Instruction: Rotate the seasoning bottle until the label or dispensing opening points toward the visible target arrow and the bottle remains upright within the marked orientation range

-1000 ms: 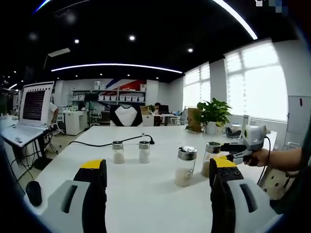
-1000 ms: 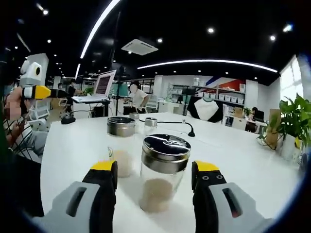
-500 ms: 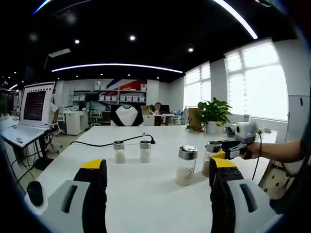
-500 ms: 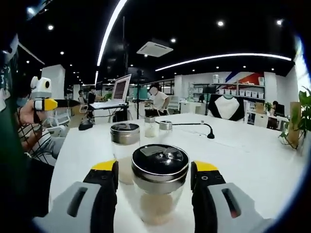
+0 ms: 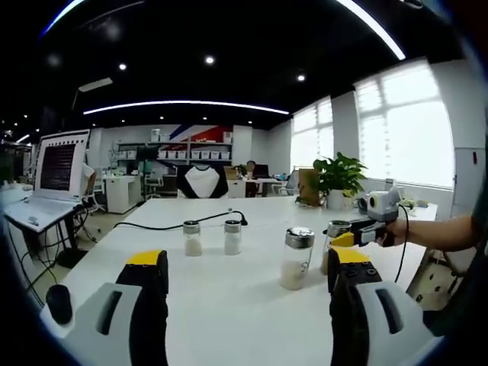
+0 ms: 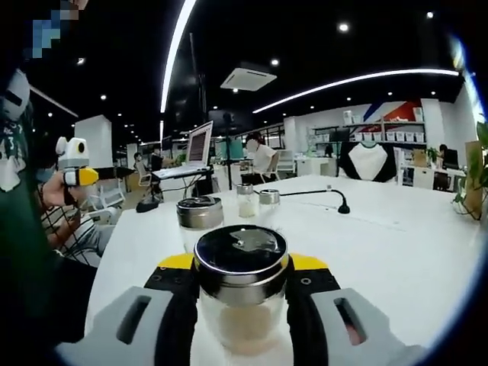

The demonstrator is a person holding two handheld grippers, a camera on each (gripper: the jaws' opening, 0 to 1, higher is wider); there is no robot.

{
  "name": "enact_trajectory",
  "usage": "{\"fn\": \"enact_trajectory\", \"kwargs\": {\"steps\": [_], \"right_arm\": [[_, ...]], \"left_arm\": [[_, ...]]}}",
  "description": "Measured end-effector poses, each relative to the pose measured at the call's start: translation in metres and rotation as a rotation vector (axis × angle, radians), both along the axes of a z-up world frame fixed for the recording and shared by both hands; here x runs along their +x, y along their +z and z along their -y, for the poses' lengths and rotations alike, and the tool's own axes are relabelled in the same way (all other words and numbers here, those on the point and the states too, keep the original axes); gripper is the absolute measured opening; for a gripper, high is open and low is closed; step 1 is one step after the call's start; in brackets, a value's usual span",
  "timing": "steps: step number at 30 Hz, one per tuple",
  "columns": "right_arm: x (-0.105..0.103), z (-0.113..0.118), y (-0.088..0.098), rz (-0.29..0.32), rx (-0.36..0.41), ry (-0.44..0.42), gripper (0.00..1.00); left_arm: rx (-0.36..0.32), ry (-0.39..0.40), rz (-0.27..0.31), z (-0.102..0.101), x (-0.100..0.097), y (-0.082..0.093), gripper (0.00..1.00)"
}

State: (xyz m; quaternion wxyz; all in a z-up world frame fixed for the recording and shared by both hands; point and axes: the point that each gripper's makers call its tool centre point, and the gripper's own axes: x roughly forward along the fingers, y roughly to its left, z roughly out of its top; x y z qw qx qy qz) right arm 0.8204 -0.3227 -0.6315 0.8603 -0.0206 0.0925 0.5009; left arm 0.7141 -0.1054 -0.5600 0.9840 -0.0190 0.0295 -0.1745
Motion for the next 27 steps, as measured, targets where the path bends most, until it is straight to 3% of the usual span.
{"fn": "enact_trajectory", "kwargs": {"steps": [25,27], "right_arm": [[0.001,-0.001,-0.002,0.017,-0.027,-0.053,0.42],[0.001,-0.001,-0.003,0.009,-0.034,-0.058,0.42]], "left_arm": [[-0.005,-0.066,0.007,0.018,0.005,0.001,0.98],[0.039,-0.054,0.009,0.018,0.006,0.000,0.99]]}}
